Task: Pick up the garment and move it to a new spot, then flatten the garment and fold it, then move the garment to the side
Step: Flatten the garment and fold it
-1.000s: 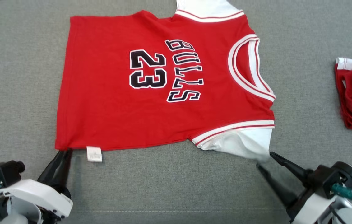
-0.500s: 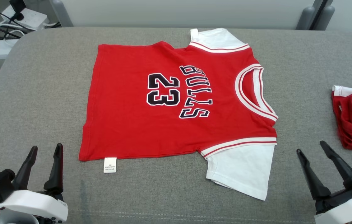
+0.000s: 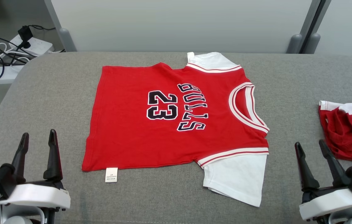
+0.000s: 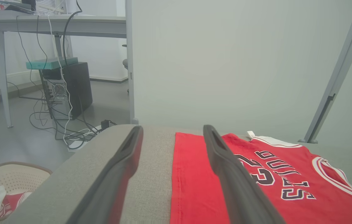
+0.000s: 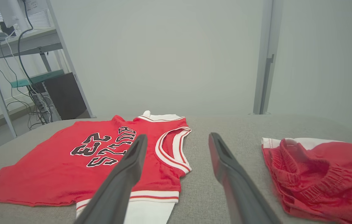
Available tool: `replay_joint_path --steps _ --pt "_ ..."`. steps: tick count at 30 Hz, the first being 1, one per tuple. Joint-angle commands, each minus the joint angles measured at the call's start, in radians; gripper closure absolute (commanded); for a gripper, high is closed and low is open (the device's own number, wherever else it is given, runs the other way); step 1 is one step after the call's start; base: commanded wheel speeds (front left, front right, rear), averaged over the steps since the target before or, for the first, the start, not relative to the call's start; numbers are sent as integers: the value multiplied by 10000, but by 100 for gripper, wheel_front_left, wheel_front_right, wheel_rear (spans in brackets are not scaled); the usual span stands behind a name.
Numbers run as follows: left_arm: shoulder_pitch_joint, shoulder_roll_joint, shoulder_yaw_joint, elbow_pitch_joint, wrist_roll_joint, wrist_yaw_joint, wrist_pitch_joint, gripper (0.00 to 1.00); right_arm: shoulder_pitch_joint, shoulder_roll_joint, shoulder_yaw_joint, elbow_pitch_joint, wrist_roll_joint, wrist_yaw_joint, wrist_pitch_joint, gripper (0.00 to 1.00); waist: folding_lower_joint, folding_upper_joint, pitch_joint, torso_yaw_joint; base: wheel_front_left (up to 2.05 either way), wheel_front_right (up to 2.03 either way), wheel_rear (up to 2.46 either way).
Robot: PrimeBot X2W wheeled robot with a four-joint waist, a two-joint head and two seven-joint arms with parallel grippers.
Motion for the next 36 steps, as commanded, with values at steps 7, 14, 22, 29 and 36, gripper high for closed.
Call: replay_joint_path --steps 7,14,22,29,36 --pt "616 -905 1257 939 1513 -1014 -56 0 299 450 216 528 -166 14 -5 0 0 -1 -466 -103 0 0 0" --pt "820 -1365 1218 1554 2566 -2064 -56 0 420 244 676 708 -347 14 5 0 0 -1 -665 6 0 0 0" --pt "915 -1613 1301 1773 2652 -2554 -56 0 966 415 544 108 -516 14 94 0 0 -1 -849 40 0 0 0" --pt "858 -1465 1409 1919 2515 -2692 -46 0 1558 648 226 -602 -651 14 231 0 0 -1 -887 -33 0 0 0" --pt "823 -1364 1418 1963 2464 -2723 -22 0 1677 742 193 -800 -642 14 344 0 0 -1 -896 -145 0 0 0"
